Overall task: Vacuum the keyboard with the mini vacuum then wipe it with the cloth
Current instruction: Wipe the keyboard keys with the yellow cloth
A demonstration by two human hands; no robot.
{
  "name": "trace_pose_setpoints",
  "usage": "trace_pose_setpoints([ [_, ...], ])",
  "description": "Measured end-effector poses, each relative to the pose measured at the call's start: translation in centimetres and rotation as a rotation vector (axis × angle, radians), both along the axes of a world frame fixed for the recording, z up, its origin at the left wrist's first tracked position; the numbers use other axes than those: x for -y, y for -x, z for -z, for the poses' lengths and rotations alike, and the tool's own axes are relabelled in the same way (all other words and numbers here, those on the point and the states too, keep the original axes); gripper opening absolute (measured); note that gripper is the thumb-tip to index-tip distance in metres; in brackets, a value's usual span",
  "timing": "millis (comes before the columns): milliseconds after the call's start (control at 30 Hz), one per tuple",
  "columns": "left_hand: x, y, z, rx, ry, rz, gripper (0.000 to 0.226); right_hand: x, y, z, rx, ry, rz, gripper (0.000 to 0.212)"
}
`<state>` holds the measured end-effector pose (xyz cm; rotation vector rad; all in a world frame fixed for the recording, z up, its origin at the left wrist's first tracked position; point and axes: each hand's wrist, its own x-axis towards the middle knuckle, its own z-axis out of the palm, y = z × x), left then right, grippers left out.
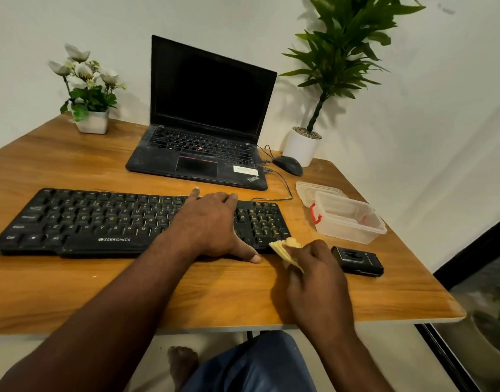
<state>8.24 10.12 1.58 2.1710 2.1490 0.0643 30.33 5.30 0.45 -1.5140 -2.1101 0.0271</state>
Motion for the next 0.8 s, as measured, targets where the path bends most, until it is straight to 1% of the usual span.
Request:
trace_pose_setpoints([
  [100, 0.0, 0.0, 0.1, 0.003, -0.005, 0.002, 0.152, -1.3, 0.2, -0.3, -0.109, -0.042, 0.097, 0.042],
  [167, 0.0, -0.1, 0.1, 0.000, -0.005, 0.004, 0.151, -1.5, 1.5, -0.7, -0.083, 0.023, 0.134, 0.043],
  [200, 0.1, -0.1, 0.1, -0.001, -0.006, 0.005, 0.150, -1.2, 2.4, -0.8, -0.052, 0.059, 0.114, 0.043],
  [267, 0.1, -0.1, 0.1, 0.003, -0.019, 0.007, 0.144, -0.3, 4.4, -0.9, -0.002, 0.099, 0.009, 0.041],
  [333, 0.1, -0.1, 0.1, 0.017, -0.025, 0.015, 0.138, 0.1, 5.3, -0.9, 0.038, 0.081, -0.095, 0.037],
  [367, 0.1, -0.1, 0.1, 0.017, -0.024, 0.018, 0.138, -0.2, 5.2, -1.2, 0.036, 0.073, -0.087, 0.037],
  [433, 0.1, -0.1, 0.1, 0.014, -0.011, 0.012, 0.144, -1.5, 4.3, -1.8, 0.014, 0.052, 0.028, 0.041],
  [500, 0.2, -0.1, 0.1, 0.014, -0.005, 0.006, 0.149, -2.0, 3.8, -2.2, 0.058, 0.049, 0.138, 0.043],
  [567, 0.1, -0.1, 0.1, 0.010, -0.018, 0.010, 0.147, -1.4, 4.4, -2.0, 0.118, 0.080, 0.095, 0.043],
  [633, 0.0, 0.0, 0.2, 0.012, -0.040, 0.015, 0.142, -1.0, 5.2, -1.3, 0.115, 0.073, -0.023, 0.039],
  [667, 0.0, 0.0, 0.2, 0.016, -0.052, 0.017, 0.140, -1.1, 5.2, -1.0, 0.071, 0.072, -0.098, 0.036],
  [700, 0.0, 0.0, 0.2, 0.019, -0.060, 0.020, 0.139, -1.4, 5.0, -0.8, -0.015, 0.087, -0.164, 0.034],
  [733, 0.2, 0.0, 0.2, 0.020, -0.067, 0.022, 0.140, -1.5, 4.6, -0.4, -0.143, 0.108, -0.218, 0.032],
  [767, 0.3, -0.1, 0.2, 0.018, -0.078, 0.024, 0.140, -1.6, 4.0, 0.0, -0.272, 0.125, -0.246, 0.032],
  [800, 0.6, -0.1, 0.2, 0.010, -0.096, 0.023, 0.141, -1.6, 3.5, 0.5, -0.353, 0.118, -0.238, 0.032],
])
